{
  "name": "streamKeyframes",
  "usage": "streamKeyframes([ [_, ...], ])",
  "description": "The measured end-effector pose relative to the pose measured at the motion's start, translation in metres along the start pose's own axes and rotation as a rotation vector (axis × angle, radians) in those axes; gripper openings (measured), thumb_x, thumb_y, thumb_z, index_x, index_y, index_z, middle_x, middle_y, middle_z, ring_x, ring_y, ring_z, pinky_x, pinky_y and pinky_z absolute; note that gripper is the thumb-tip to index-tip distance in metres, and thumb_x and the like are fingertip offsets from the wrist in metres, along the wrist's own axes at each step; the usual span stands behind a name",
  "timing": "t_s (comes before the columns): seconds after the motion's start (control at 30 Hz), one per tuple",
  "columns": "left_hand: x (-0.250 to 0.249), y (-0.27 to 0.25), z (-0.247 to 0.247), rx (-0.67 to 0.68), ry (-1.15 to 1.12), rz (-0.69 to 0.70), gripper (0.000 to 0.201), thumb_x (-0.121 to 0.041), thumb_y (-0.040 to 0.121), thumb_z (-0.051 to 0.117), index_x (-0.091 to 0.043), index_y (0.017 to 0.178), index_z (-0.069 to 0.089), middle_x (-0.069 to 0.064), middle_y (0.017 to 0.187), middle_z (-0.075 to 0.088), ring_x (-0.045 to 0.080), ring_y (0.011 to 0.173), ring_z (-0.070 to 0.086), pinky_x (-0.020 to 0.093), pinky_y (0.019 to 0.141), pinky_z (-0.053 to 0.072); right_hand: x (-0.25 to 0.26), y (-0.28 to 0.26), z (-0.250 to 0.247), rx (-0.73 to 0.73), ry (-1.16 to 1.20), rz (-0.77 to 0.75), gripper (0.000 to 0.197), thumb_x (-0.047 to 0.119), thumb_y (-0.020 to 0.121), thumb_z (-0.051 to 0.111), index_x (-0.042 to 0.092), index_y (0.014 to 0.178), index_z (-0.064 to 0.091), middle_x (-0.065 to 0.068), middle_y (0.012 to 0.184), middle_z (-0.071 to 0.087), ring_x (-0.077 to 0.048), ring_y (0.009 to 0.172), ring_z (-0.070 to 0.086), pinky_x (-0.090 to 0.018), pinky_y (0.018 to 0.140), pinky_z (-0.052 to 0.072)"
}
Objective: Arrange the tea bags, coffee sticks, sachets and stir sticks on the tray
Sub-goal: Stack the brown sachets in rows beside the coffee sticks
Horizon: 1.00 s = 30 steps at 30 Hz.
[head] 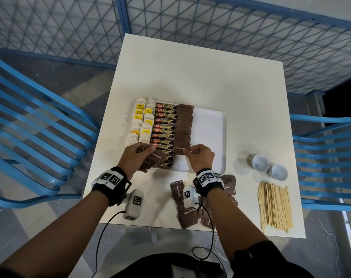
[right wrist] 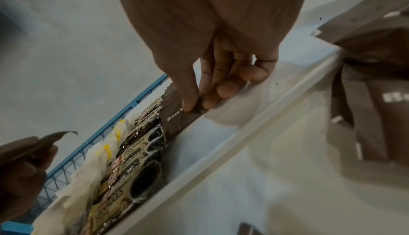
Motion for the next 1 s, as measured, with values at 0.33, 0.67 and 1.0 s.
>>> streamKeyframes([
  [0.33,-0.002,-0.002,0.005,-0.002,-0.006,-0.007,0.029,-0.027,0.090,0.077,-0.005,0.107,0.068,0.019,0.087,0.076,0.032,0.063,0.070,0.027,0.042,0.046,0.001,-0.005,-0.008,-0.052,0.020,0.015,0.027,0.037,0.081,0.081,0.017,0.095,0.070,0.003,0.079,0.069,-0.012,0.078,0.062,-0.021,0.071,0.047],
  [0.67,-0.013,-0.006,0.015,-0.041,0.039,0.126,0.010,-0.021,0.091,0.076,-0.014,0.090,0.069,0.010,0.086,0.070,0.020,0.065,0.069,0.028,0.042,0.048,0.054,-0.032,0.023,0.351,0.094,-0.302,0.028,0.045,0.084,0.076,0.017,0.092,0.077,0.006,0.082,0.074,-0.008,0.075,0.069,-0.024,0.070,0.057],
  [1.0,-0.015,-0.009,0.017,-0.014,0.007,0.099,0.019,-0.029,0.091,0.076,-0.016,0.104,0.073,0.007,0.085,0.076,0.026,0.064,0.072,0.027,0.043,0.048,0.044,-0.020,0.007,0.246,0.221,-0.270,0.006,0.023,0.083,0.081,0.019,0.088,0.081,0.006,0.071,0.074,-0.010,0.062,0.067,-0.028,0.072,0.058],
])
Point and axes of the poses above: each hand's wrist, its own y-axis towards the middle knuckle, its own z-axis out of the palm, x = y × z, the point moved 3 cm from there along y, towards the middle knuckle
